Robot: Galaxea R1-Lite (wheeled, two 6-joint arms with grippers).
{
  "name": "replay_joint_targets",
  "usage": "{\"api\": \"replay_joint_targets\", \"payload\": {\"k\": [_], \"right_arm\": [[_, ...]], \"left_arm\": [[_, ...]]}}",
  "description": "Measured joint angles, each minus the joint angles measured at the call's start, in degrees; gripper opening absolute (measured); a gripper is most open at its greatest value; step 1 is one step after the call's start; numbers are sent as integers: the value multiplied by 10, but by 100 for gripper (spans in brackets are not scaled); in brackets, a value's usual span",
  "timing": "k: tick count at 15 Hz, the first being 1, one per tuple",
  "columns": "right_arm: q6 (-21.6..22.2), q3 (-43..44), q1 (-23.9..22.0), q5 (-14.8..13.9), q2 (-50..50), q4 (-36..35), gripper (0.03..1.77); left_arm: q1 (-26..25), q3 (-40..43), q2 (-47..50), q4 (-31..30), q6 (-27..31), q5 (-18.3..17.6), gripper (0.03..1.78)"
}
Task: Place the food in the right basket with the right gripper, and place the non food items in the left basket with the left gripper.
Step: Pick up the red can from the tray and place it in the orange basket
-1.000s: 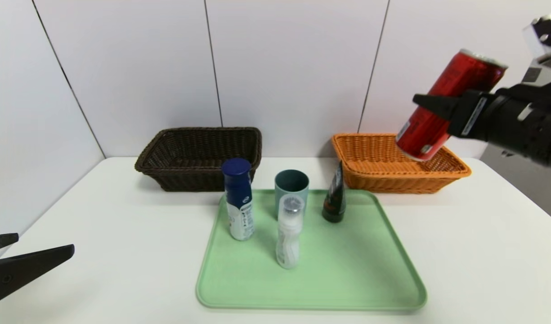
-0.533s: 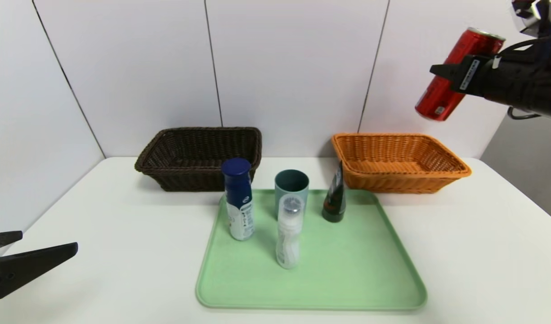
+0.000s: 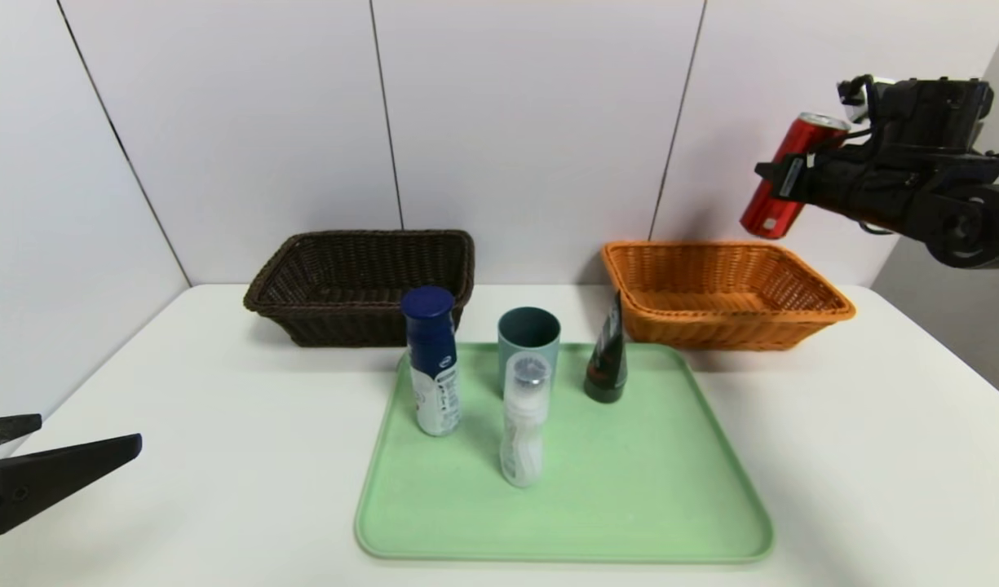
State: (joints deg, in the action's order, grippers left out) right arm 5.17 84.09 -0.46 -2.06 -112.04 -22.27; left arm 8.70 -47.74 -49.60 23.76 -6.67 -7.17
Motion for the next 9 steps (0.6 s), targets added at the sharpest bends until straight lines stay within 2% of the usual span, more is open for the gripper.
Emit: {"api": "replay_joint_targets", "payload": {"k": [5,9], "right_arm": [[-2,-8,-13,1,-45,-8,95],[-10,-36,-15,1,-73,-62,95]], "left_arm": [[0,-2,-4,-1,0,-1,169],[0,-4,-6,0,0,-3,169]]}}
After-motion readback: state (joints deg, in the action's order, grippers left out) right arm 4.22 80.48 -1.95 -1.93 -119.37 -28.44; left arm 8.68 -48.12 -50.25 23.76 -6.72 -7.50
